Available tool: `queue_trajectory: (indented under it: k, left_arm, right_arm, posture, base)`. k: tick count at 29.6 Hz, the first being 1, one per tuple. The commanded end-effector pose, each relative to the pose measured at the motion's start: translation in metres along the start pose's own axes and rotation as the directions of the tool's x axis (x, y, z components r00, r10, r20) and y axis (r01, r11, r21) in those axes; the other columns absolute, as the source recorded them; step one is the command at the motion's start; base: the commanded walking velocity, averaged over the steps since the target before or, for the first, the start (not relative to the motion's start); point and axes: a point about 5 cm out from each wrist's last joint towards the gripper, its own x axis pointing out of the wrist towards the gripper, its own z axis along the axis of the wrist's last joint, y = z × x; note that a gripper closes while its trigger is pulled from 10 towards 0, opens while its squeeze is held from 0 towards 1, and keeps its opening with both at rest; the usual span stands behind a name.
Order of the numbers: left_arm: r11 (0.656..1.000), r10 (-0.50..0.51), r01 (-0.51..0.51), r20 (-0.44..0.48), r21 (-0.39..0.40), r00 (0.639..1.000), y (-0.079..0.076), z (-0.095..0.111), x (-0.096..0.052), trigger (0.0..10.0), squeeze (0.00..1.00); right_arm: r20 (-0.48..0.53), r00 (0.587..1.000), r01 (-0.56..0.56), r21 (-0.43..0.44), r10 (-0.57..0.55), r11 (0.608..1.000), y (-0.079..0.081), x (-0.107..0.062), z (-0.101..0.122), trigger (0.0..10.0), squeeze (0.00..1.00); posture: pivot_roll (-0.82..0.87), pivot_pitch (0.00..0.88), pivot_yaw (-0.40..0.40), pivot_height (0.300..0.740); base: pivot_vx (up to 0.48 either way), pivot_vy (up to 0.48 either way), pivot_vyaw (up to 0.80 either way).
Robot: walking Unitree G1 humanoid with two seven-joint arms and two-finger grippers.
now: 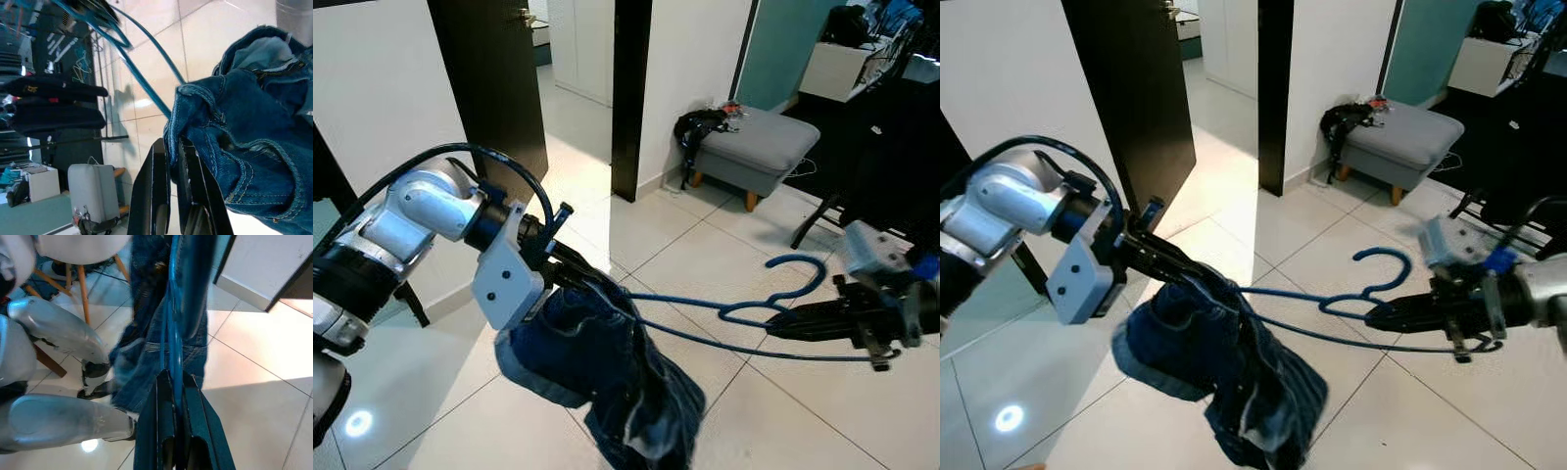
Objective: Hang hanger
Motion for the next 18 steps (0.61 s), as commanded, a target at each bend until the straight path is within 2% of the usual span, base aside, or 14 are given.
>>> queue_trajectory:
  k: [1, 6, 8, 9, 11, 14, 18]
  left_arm:
    - [0.997, 0.076, -0.077, 0.034, 0.022, 0.997, 0.010, 0.006, -0.001, 10.0, 0.00]
    - [0.990, 0.128, -0.132, 0.079, 0.048, 0.989, 0.025, 0.007, 0.013, 10.0, 0.00]
    - [0.986, 0.148, -0.157, 0.135, 0.060, 0.980, 0.034, 0.013, 0.027, 10.0, 0.00]
    - [0.986, 0.148, -0.157, 0.135, 0.060, 0.980, 0.034, 0.013, 0.027, 10.0, 0.00]
    - [0.987, 0.139, -0.152, 0.181, 0.058, 0.974, 0.034, 0.019, 0.036, 10.0, 0.00]
    - [0.992, 0.098, -0.114, 0.232, 0.058, 0.968, 0.024, 0.024, 0.049, 10.0, 0.00]
    - [0.995, 0.047, -0.068, 0.251, 0.072, 0.967, 0.015, 0.026, 0.061, 10.0, 0.00]
  right_arm:
    - [-0.024, 1.000, 0.000, -0.026, -0.001, 1.000, -0.001, 0.007, 0.001, 10.0, 0.00]
    - [-0.025, 0.999, 0.032, -0.028, -0.032, 0.999, -0.006, 0.022, 0.001, 10.0, 0.00]
    - [0.025, 0.998, 0.060, -0.046, -0.059, 0.997, -0.011, 0.037, 0.008, 10.0, 0.00]
    - [0.025, 0.998, 0.060, -0.046, -0.059, 0.997, -0.011, 0.037, 0.008, 10.0, 0.00]
    - [0.093, 0.993, 0.074, -0.068, -0.068, 0.995, -0.015, 0.044, 0.020, 10.0, 0.00]
    - [0.178, 0.981, 0.090, -0.100, -0.072, 0.991, -0.020, 0.054, 0.036, 10.0, 0.00]
    - [0.240, 0.968, 0.099, -0.117, -0.069, 0.988, -0.022, 0.063, 0.048, 10.0, 0.00]
  posture:
    - [0.01, 0.041, 0.001, 0.740]
    - [0.01, 0.035, -0.001, 0.740]
    - [0.01, 0.031, 0.000, 0.740]
    - [0.01, 0.031, 0.000, 0.740]
    - [0.01, 0.029, 0.002, 0.740]
    - [0.01, 0.028, 0.007, 0.740]
    - [0.01, 0.027, 0.011, 0.740]
  base:
    - [0.000, 0.000, 0.00]
    - [0.000, 0.000, 0.00]
    - [0.000, 0.000, 0.00]
    - [0.000, 0.000, 0.00]
    - [0.000, 0.000, 0.00]
    - [0.000, 0.000, 0.00]
    - [0.000, 0.000, 0.00]
